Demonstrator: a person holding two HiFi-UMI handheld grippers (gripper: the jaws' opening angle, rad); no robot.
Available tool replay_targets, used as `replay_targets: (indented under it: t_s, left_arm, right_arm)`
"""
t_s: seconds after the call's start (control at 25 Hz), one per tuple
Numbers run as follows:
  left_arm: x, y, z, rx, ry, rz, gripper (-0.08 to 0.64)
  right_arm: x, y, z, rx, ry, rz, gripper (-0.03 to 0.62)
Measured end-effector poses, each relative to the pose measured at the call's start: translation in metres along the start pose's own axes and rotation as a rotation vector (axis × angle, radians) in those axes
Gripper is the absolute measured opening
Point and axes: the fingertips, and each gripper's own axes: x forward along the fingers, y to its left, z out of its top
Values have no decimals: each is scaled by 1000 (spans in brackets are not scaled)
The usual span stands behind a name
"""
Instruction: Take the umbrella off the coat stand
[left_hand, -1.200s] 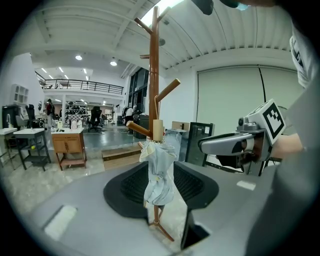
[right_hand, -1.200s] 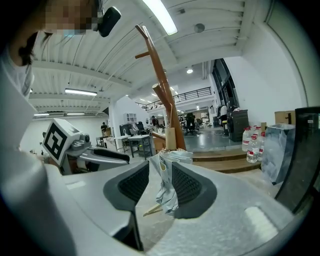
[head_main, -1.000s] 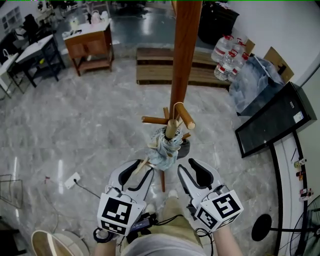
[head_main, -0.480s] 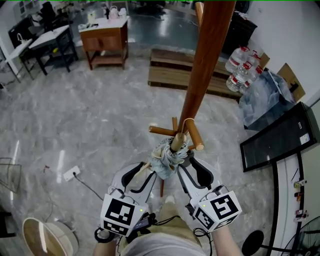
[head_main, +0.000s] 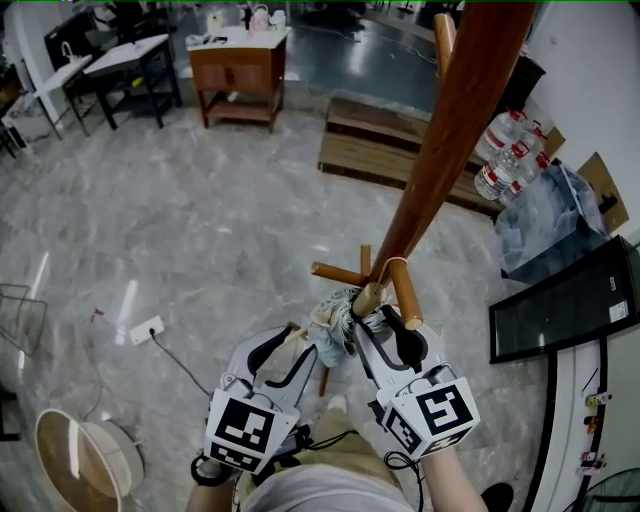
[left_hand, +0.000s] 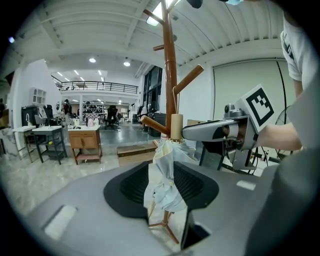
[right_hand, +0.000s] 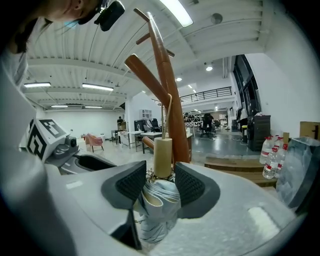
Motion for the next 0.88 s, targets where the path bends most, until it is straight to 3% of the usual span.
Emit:
replay_targets:
  t_s: [0.52, 0.6, 0.88]
  left_arm:
    - [1, 8, -7, -35, 3, 53, 158]
    - [2, 8, -8, -40, 4, 55, 158]
    - [13, -2, -21, -45, 33, 8, 218]
  right_arm:
    - [20, 2, 8, 41, -14, 34, 178]
    - [21, 0, 9, 42, -18, 30, 149]
    - [22, 0, 11, 35, -17, 29, 126]
